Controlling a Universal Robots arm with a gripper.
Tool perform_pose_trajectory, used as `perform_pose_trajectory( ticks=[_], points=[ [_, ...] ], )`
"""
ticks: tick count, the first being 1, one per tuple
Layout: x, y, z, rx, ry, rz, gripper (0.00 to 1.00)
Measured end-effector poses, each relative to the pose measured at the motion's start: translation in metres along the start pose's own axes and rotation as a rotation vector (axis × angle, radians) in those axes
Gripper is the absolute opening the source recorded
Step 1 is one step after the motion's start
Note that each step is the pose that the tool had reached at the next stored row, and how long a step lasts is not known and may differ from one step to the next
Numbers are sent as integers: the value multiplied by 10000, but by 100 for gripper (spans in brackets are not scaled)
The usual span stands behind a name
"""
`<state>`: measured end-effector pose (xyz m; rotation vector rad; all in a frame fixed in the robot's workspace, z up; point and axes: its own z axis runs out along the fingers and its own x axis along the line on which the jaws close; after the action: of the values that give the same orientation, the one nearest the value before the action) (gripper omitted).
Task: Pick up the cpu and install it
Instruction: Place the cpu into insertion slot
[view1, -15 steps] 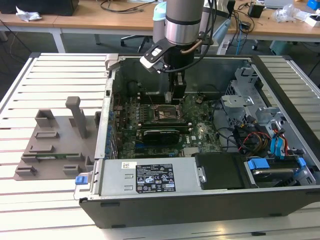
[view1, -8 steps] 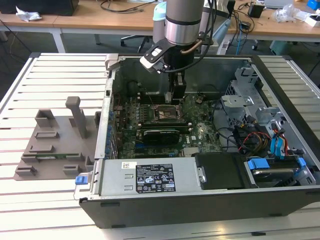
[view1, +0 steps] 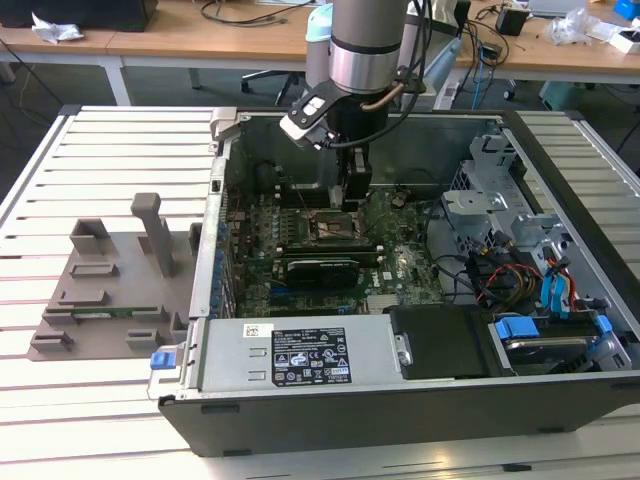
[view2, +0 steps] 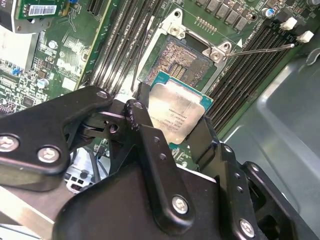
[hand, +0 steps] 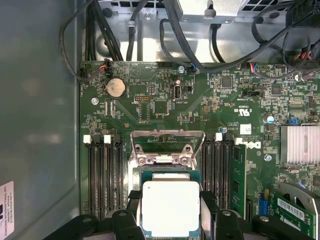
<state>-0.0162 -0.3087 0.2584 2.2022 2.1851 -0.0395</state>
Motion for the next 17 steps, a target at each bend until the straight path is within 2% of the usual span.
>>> perform_pose_trajectory(
  ticks=[5,9,10,12,13,17],
  points=[
    [2,0,41,0,0,0,55],
    [16,-4,148,0,-3,2,55],
    [18,-13,160,0,-3,0,55],
    [19,-96,201,0,-3,0,55],
    [20,-110,216,-1,-3,1,55],
    [25,-118,321,-1,-2,-2,55]
  ],
)
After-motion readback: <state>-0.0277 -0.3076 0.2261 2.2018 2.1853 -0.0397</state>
